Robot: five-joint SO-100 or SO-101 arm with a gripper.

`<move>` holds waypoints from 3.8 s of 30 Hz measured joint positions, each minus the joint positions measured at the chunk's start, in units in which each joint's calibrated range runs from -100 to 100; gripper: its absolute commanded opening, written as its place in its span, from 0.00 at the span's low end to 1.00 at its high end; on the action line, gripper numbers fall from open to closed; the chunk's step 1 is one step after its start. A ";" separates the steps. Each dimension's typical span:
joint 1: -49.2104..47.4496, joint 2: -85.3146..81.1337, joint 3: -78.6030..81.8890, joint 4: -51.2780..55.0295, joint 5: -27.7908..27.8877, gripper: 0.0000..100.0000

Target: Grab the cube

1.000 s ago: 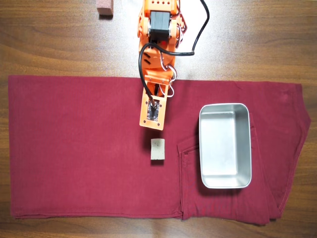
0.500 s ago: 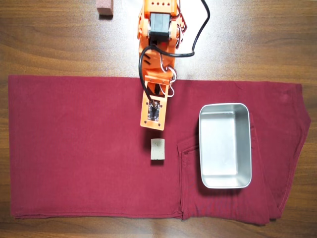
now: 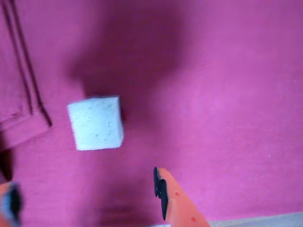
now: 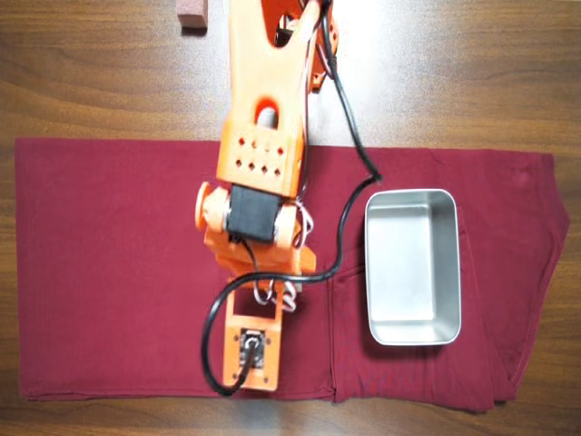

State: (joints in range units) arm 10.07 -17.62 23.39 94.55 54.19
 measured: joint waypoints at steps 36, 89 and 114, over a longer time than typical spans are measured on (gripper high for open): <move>-11.57 14.76 -10.13 -5.07 -6.15 0.00; -24.43 -1.65 -17.22 -0.56 -6.25 0.00; -7.08 -80.47 75.32 -9.58 -1.66 0.00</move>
State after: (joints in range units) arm 2.99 -98.09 98.71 84.98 52.53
